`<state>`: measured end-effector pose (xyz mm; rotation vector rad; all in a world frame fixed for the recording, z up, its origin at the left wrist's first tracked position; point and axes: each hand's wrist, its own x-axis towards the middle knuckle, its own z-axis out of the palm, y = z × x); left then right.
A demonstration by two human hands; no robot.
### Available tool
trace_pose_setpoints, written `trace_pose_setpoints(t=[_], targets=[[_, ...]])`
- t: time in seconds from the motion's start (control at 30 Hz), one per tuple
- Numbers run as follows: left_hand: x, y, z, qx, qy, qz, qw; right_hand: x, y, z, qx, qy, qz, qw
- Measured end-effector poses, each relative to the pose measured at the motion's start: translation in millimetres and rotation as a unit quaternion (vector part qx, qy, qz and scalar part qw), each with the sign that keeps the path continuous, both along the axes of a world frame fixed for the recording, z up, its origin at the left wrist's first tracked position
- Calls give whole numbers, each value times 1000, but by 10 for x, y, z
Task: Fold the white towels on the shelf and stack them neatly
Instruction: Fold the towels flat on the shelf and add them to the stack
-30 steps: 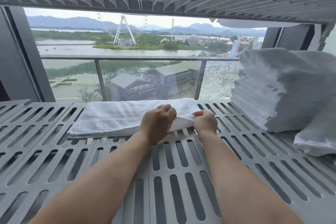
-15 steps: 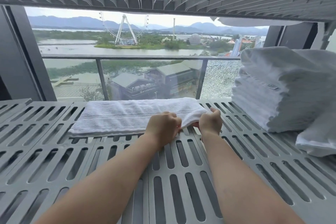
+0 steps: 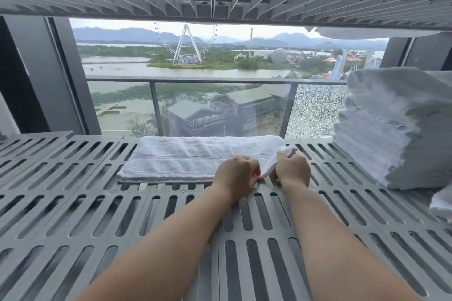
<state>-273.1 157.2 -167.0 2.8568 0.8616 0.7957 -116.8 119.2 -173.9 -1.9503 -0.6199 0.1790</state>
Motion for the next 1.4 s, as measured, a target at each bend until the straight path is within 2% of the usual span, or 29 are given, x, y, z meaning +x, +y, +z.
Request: trace_pose_setpoints(t=[0.13,0.23,0.43,0.5,0.6,0.73,0.93,1.2,1.33,1.4], targets=[[-357,147,69,-54,-6,2,999,54,-9,2,42,-27,-38,998],[-826,361,93,-27,69,60,995,84,-8,10,30,-36,-39,998],[-1336,544,91,28,118,109,987,13,-29,2,36,-44,-38,998],[-1340,531,106,81,108,109,985,-5,-44,-7,35,-51,-37,997],[-1391,507,150,164,32,96,981,0,-34,-7,36,-53,-34,997],[-1473,436,28,133,76,47,987,-7,-40,12,32,-53,-35,997],[-1447,341,3,173,39,37,983,9,-46,-2,37,-48,-44,997],[-1494,359,1,-2,43,45,998,-5,-71,13,33,-41,-47,998],[-1434,394,84,-64,55,84,993,-20,-73,22,31,-43,-40,998],[-1399,391,104,-61,71,97,991,-19,-78,21,30,-43,-40,998]])
